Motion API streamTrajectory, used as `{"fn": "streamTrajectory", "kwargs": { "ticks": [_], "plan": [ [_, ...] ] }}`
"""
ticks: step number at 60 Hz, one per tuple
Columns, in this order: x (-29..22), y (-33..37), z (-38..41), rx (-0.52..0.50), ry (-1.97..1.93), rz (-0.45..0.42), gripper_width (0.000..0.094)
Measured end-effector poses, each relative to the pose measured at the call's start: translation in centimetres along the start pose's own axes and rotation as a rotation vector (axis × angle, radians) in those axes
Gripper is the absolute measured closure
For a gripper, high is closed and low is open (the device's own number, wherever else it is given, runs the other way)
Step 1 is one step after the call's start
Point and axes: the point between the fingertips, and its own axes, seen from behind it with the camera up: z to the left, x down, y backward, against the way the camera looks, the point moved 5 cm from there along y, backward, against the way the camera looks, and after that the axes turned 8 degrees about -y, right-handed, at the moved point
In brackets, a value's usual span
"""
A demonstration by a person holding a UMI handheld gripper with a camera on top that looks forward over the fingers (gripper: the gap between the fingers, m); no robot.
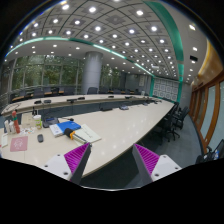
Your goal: Arrange mouse
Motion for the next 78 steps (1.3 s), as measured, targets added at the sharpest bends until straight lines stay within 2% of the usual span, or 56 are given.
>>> {"fn": "streamTrajectory", "kwargs": {
  "ticks": [8,24,34,45,58,78],
  "plan": [
    [0.8,0.2,0.7,-0.027,0.019,0.019,0.0080],
    [6.3,-1.5,6.7,-0.090,0.091,0.111,0.0078],
    [9.9,-3.6,12.4,-0.182,0.142,0.174,0.0078],
    [14.7,-9.4,23.1,-0.351,0.241,0.211,0.0076],
    [18.1,-15.7,36.6,-0.571,0.299,0.267,0.0082],
    [19.4,-28.6,52.7,-0.700,0.313,0.295,0.0106]
  ]
}}
